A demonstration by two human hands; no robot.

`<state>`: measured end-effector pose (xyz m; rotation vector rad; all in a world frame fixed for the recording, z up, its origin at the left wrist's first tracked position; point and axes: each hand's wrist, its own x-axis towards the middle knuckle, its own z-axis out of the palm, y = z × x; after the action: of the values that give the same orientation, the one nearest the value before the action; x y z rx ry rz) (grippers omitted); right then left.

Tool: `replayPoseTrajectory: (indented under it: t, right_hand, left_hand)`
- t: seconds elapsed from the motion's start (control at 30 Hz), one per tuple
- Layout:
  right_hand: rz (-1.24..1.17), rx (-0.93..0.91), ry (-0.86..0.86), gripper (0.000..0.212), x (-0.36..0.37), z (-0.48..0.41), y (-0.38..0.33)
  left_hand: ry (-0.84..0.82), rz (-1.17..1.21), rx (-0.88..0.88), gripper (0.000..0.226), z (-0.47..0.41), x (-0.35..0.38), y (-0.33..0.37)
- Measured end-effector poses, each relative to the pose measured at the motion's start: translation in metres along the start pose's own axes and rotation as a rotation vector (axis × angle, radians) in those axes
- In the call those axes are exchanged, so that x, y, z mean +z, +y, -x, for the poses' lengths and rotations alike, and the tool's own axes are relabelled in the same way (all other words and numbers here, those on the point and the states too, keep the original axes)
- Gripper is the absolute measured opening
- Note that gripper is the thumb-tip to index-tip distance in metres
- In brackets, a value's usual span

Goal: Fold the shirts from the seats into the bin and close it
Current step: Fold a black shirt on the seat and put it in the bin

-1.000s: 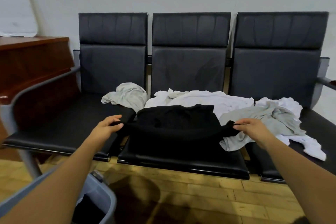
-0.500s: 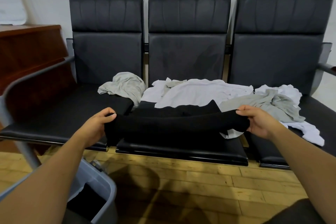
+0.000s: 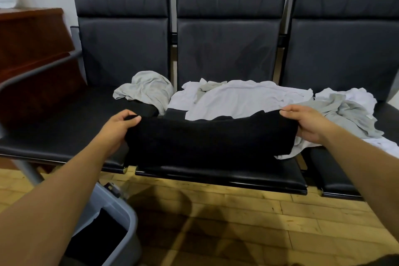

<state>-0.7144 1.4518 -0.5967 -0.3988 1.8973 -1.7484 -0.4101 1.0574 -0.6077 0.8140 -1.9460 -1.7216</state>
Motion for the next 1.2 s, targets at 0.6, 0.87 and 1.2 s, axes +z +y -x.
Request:
replayPoseTrajectory:
  t: [0.6, 0.87, 1.2]
  right_hand:
    - [0.852, -0.096, 0.462, 0.023, 0.031, -0.161, 0.06]
    - [1.17, -0.195, 0.537, 0.042, 0.068, -0.141, 0.052]
    - [1.417, -0.577, -0.247, 0.064, 0.155, -0.018, 0.083]
  left_hand:
    - [0.301, -0.685, 0.001, 0.022, -0.136, 0.038, -0.078]
    - [0.155, -0.189, -0.335, 0.055, -0.131, 0.049, -0.083]
    - [0.115, -0.394, -0.384, 0.044, -0.111, 0.032, -0.068]
